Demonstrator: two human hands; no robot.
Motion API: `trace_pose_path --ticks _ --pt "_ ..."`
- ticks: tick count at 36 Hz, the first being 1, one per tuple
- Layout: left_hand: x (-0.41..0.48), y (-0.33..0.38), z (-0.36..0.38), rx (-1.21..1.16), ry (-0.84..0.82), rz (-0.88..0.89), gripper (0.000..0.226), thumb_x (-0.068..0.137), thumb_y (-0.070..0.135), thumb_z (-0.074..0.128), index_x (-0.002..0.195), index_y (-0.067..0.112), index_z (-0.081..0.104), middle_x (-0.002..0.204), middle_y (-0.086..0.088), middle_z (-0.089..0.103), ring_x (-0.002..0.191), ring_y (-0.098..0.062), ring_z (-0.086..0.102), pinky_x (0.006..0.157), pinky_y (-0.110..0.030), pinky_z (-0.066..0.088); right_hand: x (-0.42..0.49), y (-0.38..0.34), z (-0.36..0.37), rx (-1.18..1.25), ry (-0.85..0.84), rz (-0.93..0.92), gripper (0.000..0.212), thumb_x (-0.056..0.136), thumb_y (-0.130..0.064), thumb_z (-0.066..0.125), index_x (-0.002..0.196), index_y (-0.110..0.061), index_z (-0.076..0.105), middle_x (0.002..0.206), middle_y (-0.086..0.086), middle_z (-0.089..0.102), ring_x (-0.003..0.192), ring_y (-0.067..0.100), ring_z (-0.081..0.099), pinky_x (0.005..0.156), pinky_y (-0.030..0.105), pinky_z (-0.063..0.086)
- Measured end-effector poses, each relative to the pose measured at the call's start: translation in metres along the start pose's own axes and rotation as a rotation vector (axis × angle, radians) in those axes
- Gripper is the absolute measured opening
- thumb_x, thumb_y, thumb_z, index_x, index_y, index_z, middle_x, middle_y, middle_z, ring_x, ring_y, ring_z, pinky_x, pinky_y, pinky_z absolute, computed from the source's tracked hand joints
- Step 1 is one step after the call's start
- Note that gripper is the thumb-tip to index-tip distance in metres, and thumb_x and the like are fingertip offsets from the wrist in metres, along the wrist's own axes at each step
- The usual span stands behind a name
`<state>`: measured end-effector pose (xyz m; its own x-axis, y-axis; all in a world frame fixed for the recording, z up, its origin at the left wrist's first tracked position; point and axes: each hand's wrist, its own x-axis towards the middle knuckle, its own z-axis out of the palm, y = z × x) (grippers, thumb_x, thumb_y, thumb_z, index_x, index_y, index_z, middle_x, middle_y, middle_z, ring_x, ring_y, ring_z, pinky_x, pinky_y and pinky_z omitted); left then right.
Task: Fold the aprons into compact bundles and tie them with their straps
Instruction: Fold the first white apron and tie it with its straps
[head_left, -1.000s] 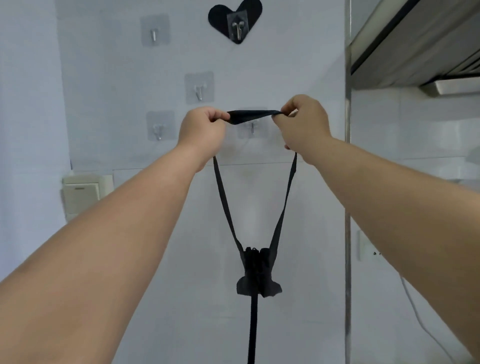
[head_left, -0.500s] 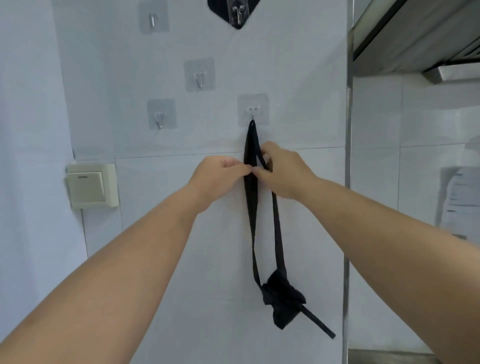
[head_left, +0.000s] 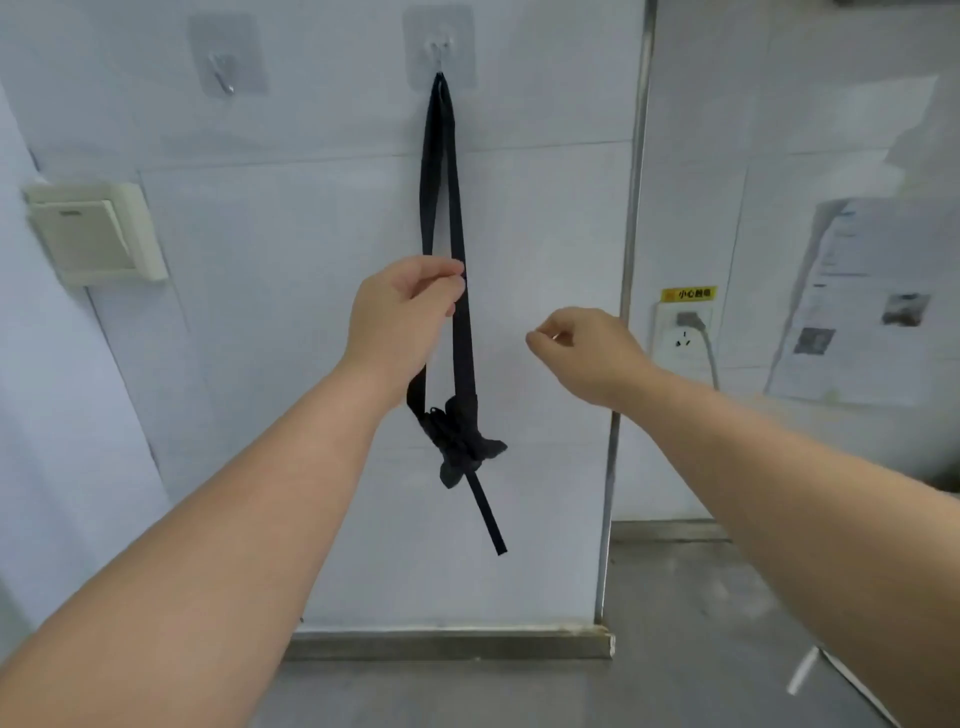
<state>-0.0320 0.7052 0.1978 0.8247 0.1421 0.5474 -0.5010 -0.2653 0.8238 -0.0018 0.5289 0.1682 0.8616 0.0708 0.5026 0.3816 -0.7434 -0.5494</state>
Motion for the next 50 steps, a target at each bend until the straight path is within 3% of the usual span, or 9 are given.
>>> trace_pose_path --ticks 8,12,16,21,29,35,39,43,50 --pt "-0.061 0.011 0.051 0.005 -0.079 -0.06 0.013 0.088 0.02 0.061 0.095 0.026 0.069 0.083 0.017 0.065 0.065 0.007 0.058 0.076 -0.016 0.048 -0.063 0.03 -0.027 0.106 -0.039 0.008 0.024 0.094 -0.033 0.05 0.099 -0.014 0.065 0.075 -0.006 0.057 0.07 0.01 0.052 0.058 0.022 0.038" --pt "-0.086 0.022 0.096 -0.009 -0.137 -0.084 0.013 0.089 0.02 0.059 0.094 0.027 0.069 0.085 0.014 0.065 0.073 0.001 0.058 0.077 -0.018 0.048 -0.106 0.06 -0.064 0.095 -0.049 0.076 0.021 0.093 -0.033 0.051 0.097 -0.018 0.065 0.081 0.0 0.064 0.076 0.017 0.057 0.063 0.026 0.044" --pt "-0.139 0.033 0.187 -0.066 -0.277 -0.156 0.014 0.089 0.018 0.06 0.085 0.029 0.067 0.077 0.007 0.062 0.068 -0.003 0.056 0.071 -0.02 0.045 -0.171 0.125 -0.125 0.006 -0.028 0.22 0.02 0.092 -0.03 0.054 0.097 -0.017 0.068 0.081 0.0 0.062 0.082 0.018 0.057 0.064 0.024 0.037" --pt "-0.221 0.041 0.296 -0.121 -0.529 -0.21 0.014 0.09 0.013 0.059 0.087 0.025 0.066 0.073 0.01 0.062 0.064 0.0 0.055 0.064 -0.016 0.043 -0.255 0.209 -0.2 -0.128 0.01 0.424 0.03 0.091 -0.025 0.054 0.061 -0.024 0.05 0.06 -0.009 0.048 0.072 0.017 0.047 0.058 0.026 0.031" --pt "-0.303 0.042 0.399 -0.163 -0.69 -0.308 0.018 0.09 0.015 0.059 0.084 0.03 0.067 0.072 0.006 0.061 0.066 -0.004 0.055 0.065 -0.02 0.042 -0.346 0.288 -0.264 -0.12 0.009 0.63 0.02 0.092 -0.028 0.052 0.091 -0.015 0.066 0.072 -0.005 0.058 0.072 0.016 0.053 0.055 0.024 0.038" --pt "-0.326 0.026 0.455 -0.148 -0.711 -0.387 0.012 0.09 0.015 0.059 0.099 0.019 0.067 0.074 0.009 0.06 0.068 -0.005 0.053 0.065 -0.018 0.042 -0.368 0.341 -0.283 -0.073 0.052 0.745 0.015 0.092 -0.028 0.05 0.087 -0.018 0.061 0.07 -0.006 0.056 0.066 0.012 0.051 0.054 0.023 0.04" --pt "-0.337 -0.008 0.485 -0.048 -0.755 -0.487 0.034 0.086 0.018 0.064 0.12 0.019 0.058 0.109 0.005 0.06 0.094 -0.008 0.056 0.084 -0.023 0.042 -0.371 0.376 -0.279 -0.066 0.016 0.808 0.014 0.093 -0.028 0.05 0.093 -0.019 0.062 0.07 -0.008 0.056 0.067 0.011 0.051 0.056 0.022 0.04" --pt "-0.343 -0.047 0.51 0.116 -0.788 -0.562 0.066 0.081 0.031 0.071 0.138 0.027 0.04 0.14 0.0 0.037 0.123 -0.015 0.043 0.102 -0.033 0.039 -0.364 0.407 -0.276 -0.049 -0.005 0.864 0.017 0.093 -0.028 0.05 0.101 -0.018 0.062 0.076 -0.004 0.06 0.072 0.014 0.054 0.057 0.023 0.042" --pt "-0.334 -0.106 0.548 0.353 -0.694 -0.717 0.108 0.065 0.04 0.081 0.149 0.024 0.016 0.15 -0.011 0.021 0.137 -0.027 0.028 0.109 -0.034 0.032 -0.331 0.467 -0.268 -0.028 -0.072 0.927 0.026 0.093 -0.029 0.049 0.114 -0.017 0.058 0.083 -0.005 0.06 0.076 0.016 0.055 0.057 0.023 0.041"
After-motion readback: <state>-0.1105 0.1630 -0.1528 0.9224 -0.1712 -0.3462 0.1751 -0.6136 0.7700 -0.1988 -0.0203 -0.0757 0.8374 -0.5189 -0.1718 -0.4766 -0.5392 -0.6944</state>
